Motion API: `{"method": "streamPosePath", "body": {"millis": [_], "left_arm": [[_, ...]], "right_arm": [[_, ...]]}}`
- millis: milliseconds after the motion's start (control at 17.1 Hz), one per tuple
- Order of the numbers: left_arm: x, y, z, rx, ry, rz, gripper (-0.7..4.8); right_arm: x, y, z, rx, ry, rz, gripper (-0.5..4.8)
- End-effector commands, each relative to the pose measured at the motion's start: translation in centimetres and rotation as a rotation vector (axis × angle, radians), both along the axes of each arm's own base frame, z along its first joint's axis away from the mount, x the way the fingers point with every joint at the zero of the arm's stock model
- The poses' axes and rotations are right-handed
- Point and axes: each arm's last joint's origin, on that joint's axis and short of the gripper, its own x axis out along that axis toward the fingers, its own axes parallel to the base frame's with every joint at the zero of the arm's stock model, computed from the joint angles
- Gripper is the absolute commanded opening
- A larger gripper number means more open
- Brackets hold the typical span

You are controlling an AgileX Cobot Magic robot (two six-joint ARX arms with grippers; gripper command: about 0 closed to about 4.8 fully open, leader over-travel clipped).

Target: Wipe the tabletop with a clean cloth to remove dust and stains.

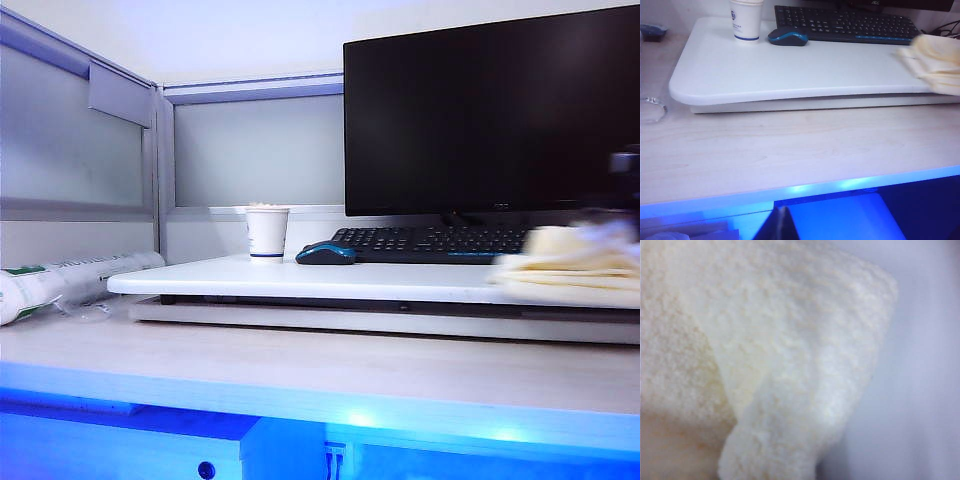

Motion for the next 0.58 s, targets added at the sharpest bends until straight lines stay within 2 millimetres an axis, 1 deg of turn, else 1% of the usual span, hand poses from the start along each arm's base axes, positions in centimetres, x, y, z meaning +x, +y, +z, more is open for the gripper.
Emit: {"method": "streamPosePath", "body": {"millis": [58, 292, 584], "left_arm": [[-0.1, 0.0, -0.2, 0.003, 0.022, -0.005, -0.06], [-0.1, 0.0, -0.2, 0.003, 0.022, -0.007, -0.06], [-0.1, 0.0, -0.2, 0.003, 0.022, -0.008, -0.06]], "right_arm": [[0.9, 3.9, -3.3, 0.072, 0.184, 0.1, -0.05], [3.9, 9.9, -3.7, 0.09, 0.174, 0.213, -0.05], [6.1, 17.2, -3.9, 0.117, 0.154, 0.35, -0.05]]}}
